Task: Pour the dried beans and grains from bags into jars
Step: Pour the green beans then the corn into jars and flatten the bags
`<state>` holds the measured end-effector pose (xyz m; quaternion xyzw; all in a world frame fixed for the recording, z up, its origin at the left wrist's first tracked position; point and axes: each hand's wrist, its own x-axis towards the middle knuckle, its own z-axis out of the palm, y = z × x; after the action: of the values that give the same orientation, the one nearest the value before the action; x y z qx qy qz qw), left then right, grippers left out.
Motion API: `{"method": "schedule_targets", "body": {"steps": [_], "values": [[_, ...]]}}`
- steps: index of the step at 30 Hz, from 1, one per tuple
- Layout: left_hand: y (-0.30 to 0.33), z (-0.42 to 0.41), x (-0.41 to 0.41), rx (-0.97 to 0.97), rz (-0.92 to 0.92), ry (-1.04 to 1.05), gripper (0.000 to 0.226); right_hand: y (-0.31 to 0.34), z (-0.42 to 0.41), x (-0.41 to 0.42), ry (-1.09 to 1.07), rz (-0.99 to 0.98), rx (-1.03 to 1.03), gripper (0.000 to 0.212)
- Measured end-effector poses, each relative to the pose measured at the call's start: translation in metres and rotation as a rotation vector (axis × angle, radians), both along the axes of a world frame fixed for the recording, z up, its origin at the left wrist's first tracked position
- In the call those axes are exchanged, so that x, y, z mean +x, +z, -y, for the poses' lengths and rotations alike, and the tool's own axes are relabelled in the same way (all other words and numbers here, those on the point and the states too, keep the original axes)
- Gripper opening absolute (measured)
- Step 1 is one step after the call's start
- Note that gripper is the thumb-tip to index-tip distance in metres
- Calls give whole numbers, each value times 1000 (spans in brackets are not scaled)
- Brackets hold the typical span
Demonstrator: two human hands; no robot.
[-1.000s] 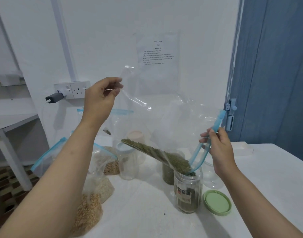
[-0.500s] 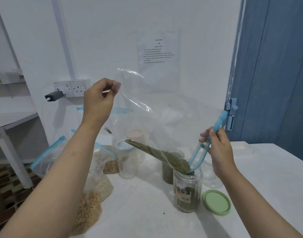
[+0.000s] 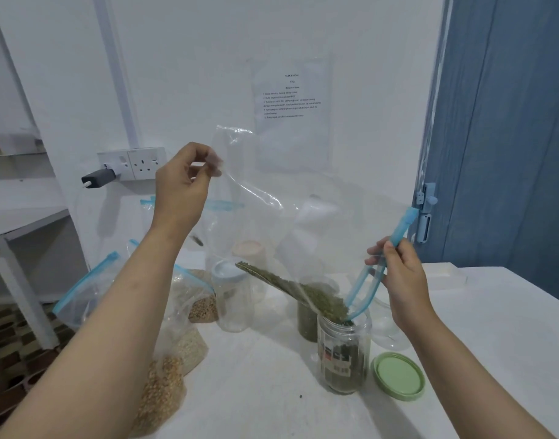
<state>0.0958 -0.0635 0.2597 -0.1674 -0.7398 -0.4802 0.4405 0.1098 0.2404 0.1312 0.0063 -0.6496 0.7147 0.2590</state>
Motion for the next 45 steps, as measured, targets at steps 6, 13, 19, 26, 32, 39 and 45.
{"method": "schedule_targets", "body": {"steps": [6, 13, 19, 26, 32, 39, 45], "values": [[-6, -2, -1, -69, 43, 27, 39, -1, -1, -1, -5, 0, -24, 24], [-9, -5, -14, -100, 201, -1, 30, -3, -1, -2, -8, 5, -35, 23], [-4, 2, -18, 64, 393, -198, 28, -7, -3, -5, -19, 21, -37, 24], [-8, -3, -14, 49, 169, -148, 24, -9, -3, -5, -28, 10, -63, 23], [-19, -13, -12, 87, 71, -112, 13, -9, 0, -5, -35, 5, -51, 24], [-24, -14, -11, 26, 66, -95, 15, -8, -4, -5, -56, -3, -53, 24], [-19, -12, -11, 25, 12, -146, 13, -7, -6, -5, -63, -3, -62, 24]]}}
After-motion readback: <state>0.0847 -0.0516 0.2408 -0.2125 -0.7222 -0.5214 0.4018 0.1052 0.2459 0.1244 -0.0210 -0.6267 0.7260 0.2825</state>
